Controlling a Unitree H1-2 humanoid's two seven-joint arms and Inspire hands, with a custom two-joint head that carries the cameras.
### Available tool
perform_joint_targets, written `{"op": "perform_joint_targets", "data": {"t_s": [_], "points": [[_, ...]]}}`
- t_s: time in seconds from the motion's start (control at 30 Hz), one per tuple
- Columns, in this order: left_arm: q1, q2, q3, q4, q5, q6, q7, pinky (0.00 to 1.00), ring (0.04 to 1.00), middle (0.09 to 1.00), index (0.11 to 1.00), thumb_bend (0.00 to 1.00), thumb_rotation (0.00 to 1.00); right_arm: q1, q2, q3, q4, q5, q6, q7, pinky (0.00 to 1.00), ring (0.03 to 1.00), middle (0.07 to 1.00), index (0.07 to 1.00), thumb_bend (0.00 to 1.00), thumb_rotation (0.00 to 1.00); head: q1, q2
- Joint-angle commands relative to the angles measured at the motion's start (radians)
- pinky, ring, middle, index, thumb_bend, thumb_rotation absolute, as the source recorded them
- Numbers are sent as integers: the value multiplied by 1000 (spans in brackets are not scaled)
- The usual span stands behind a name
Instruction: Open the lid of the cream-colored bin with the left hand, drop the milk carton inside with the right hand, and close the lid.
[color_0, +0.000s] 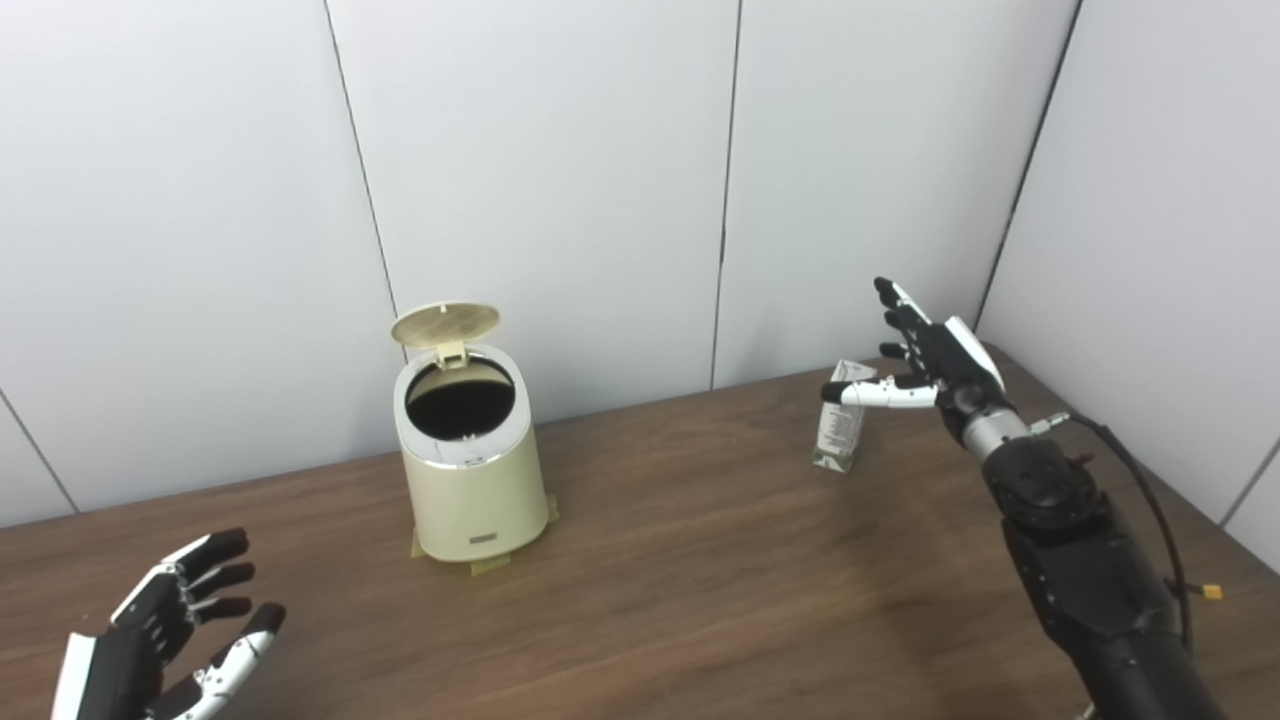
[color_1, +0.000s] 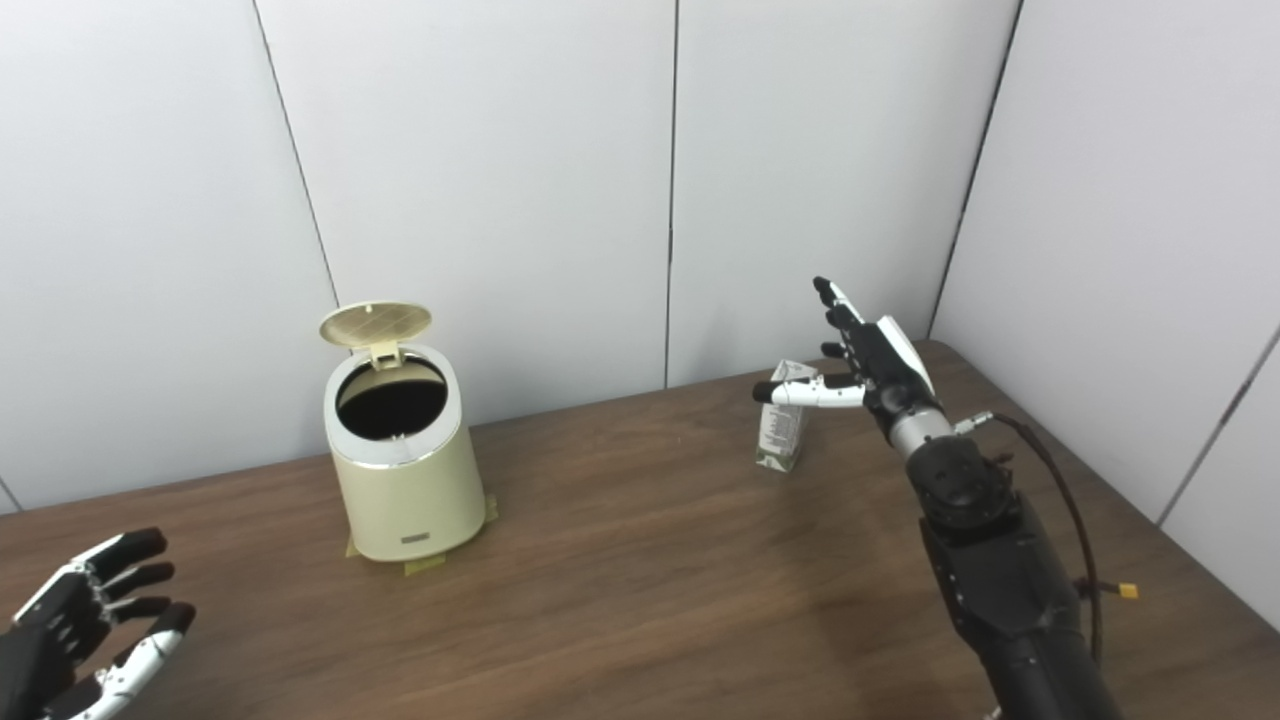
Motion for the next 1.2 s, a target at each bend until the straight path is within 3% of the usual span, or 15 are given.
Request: {"op": "perform_joint_targets", "data": {"t_s": [0.0, 0.07, 0.13, 0.23, 0.43, 0.53, 0.63, 0.83, 1.17], "points": [[-32, 14, 1, -37, 8, -1, 1, 631, 737, 785, 753, 524, 112, -49, -30, 1, 11, -8, -44, -23, 847, 956, 993, 1000, 879, 345, 0, 1], [-31, 14, -1, -44, 7, 4, -2, 623, 733, 782, 751, 522, 95, -56, -27, 19, 46, -46, -41, -53, 841, 927, 975, 991, 938, 381, 2, 1], [-29, 15, -3, -52, 9, 11, -3, 634, 735, 782, 753, 521, 88, -58, -26, 36, 63, -72, -36, -70, 925, 923, 957, 983, 964, 405, 4, 3], [-26, 15, -4, -64, 8, 27, -4, 648, 734, 781, 753, 524, 88, -59, -12, 26, 79, -34, -35, -58, 960, 948, 961, 985, 957, 366, 5, 6], [-22, 16, -3, -74, 11, 33, -4, 631, 738, 779, 753, 515, 44, -63, -3, 37, 133, -40, -59, -88, 877, 918, 934, 975, 953, 329, 7, 10], [-23, 17, -2, -73, 5, 26, -6, 637, 737, 779, 752, 515, 61, -63, 6, 34, 151, -27, -68, -97, 755, 866, 918, 977, 916, 278, 9, 13], [-22, 16, -4, -79, -2, 32, -11, 664, 740, 780, 754, 521, 63, -63, 12, 37, 172, -28, -95, -114, 830, 911, 950, 965, 903, 246, 12, 16], [-19, 9, -3, -86, -6, 39, -19, 634, 739, 787, 759, 519, 10, -70, 29, 32, 223, -10, -159, -125, 812, 871, 910, 940, 838, 163, 11, 22], [-18, 5, -5, -95, -15, 45, -30, 640, 750, 791, 763, 508, 0, -89, 55, 30, 300, 10, -240, -172, 751, 809, 845, 846, 820, 161, 12, 27]]}}
